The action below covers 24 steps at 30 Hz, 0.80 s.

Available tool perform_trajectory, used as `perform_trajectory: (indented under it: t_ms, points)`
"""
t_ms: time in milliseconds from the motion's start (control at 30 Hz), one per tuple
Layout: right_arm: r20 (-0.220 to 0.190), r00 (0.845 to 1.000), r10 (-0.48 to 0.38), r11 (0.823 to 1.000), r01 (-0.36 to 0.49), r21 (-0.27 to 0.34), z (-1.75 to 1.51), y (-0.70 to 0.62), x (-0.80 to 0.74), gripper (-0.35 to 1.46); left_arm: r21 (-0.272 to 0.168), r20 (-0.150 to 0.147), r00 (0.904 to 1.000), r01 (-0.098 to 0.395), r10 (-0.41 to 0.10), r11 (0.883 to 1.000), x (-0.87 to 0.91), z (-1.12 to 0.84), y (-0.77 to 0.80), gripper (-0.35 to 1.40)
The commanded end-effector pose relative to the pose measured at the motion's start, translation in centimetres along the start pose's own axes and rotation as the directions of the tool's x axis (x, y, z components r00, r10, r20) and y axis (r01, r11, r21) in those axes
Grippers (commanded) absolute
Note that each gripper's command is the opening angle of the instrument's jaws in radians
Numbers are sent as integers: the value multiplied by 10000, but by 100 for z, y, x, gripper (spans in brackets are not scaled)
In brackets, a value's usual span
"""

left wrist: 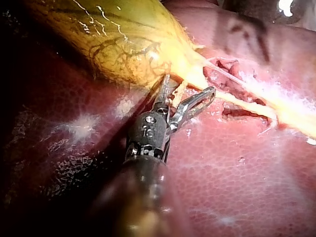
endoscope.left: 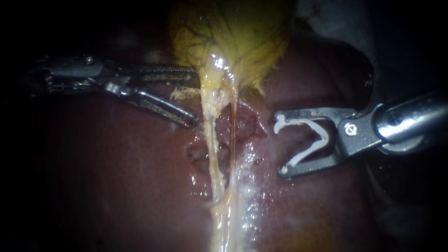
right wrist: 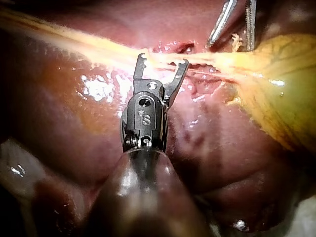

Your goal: Grabbing gallbladder

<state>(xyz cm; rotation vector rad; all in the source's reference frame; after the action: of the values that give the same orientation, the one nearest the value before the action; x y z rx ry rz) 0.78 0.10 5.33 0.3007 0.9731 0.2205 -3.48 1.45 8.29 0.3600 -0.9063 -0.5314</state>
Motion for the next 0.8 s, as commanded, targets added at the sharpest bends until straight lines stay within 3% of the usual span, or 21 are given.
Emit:
perform_trajectory:
  t_ms: [33, 333, 533, 800]
  points:
    - [0, 10000, -1, 10000, 1, -1, 0, 0, 0, 57, -3, -38, 10000, 78, -78, 10000, 0, 2, 1, 61]
    - [-1, 10000, -2, 10000, 2, 2, 0, 0, 0, 57, 49, -239, 9989, 393, -392, 9992, 5, 11, 8, 37]
    - [-1, 10000, -3, 10000, 3, 3, 0, 0, 0, 57, 93, -389, 9977, 552, -548, 9984, 7, 9, 10, -6]
    - [-2, 10000, -3, 10000, 3, 5, -1, 0, 0, 57, 159, -515, 9972, 551, -542, 9984, 6, 0, 13, -35]
